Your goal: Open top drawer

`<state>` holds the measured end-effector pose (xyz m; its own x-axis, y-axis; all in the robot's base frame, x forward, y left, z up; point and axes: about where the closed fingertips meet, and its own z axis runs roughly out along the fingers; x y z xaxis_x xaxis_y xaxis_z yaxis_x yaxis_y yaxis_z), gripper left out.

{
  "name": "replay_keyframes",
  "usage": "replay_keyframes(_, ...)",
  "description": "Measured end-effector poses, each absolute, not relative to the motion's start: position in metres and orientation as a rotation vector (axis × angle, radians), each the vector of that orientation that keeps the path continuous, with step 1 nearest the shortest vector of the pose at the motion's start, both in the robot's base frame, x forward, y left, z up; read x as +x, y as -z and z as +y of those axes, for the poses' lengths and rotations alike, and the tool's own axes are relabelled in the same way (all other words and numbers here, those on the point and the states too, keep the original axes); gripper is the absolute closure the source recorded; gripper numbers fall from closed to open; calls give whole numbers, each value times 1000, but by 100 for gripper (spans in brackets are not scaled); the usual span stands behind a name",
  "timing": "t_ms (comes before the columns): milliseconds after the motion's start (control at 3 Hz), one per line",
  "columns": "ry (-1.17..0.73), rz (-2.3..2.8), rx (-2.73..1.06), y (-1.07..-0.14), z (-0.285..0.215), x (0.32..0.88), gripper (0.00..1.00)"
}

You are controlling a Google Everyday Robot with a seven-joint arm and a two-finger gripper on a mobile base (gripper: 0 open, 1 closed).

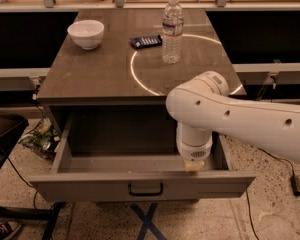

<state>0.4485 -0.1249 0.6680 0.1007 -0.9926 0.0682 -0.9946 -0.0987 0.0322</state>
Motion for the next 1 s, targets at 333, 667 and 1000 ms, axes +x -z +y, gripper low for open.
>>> replay_keyframes(333,6,-2048,2272,-668,-124,439,100)
replay_keyframes(667,4,-2049,2271,-669,-125,438,82)
replay_keyframes(1000,1,-2050,2270,-669,-126,437,58)
